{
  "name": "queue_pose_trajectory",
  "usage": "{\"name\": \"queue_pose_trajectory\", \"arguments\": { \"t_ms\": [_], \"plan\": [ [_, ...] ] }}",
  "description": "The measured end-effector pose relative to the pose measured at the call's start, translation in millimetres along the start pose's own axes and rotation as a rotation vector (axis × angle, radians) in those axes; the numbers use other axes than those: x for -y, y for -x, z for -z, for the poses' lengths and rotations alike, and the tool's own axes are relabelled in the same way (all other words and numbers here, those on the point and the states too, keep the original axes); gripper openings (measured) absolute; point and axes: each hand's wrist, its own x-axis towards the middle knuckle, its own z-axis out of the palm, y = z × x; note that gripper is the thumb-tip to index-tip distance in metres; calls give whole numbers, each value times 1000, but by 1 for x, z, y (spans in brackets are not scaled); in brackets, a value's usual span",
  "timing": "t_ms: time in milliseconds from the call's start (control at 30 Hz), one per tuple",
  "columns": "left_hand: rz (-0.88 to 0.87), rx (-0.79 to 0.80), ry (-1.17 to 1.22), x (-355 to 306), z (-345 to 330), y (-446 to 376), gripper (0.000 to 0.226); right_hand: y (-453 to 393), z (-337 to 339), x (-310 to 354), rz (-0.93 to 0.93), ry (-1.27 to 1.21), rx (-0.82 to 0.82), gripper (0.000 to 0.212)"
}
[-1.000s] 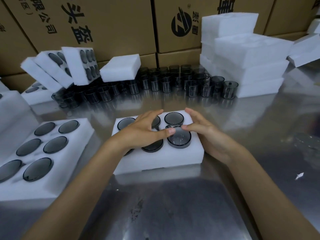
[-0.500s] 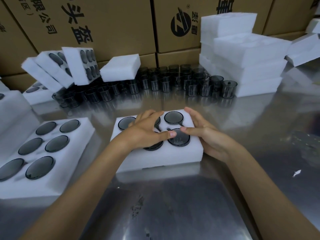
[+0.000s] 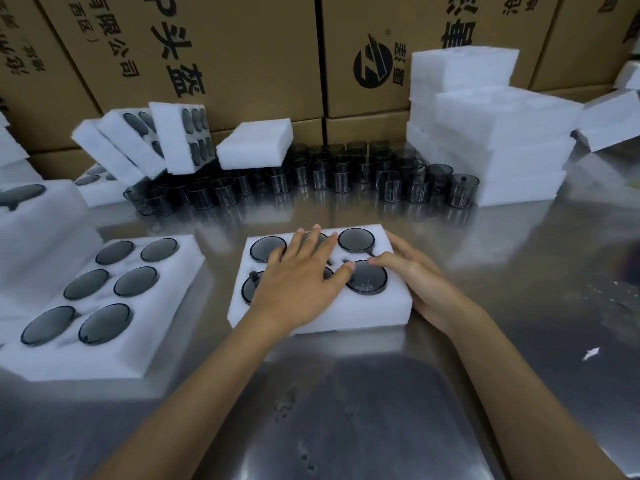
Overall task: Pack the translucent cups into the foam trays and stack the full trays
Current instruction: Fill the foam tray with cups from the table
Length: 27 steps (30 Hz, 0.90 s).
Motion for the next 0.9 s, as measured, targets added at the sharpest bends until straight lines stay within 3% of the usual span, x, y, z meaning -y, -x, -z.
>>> {"name": "queue_pose_trajectory", "arguments": {
  "t_ms": [233,333,467,533,633,767,900],
  "plan": [
    [5,-299,-15,-9,0,20,64,9,-5,7,135,35,78,53],
    [-20,-323,4,-13,3,26,62,14,-1,6,139,33,160,62],
    [-34,-303,213,4,19,28,52,17,0,3,109,-63,103,60],
    [-14,-314,169,20,32,26,52,16,-4,3,104,-90,83,59],
    [41,-173,145,44,56,21,55,11,-10,7,85,-150,70,59],
    [79,130,339,67,87,12,48,5,-7,13,20,-239,148,53],
    [123,326,430,80,87,16,52,1,-1,13,-119,-370,91,53]
  ]
}}
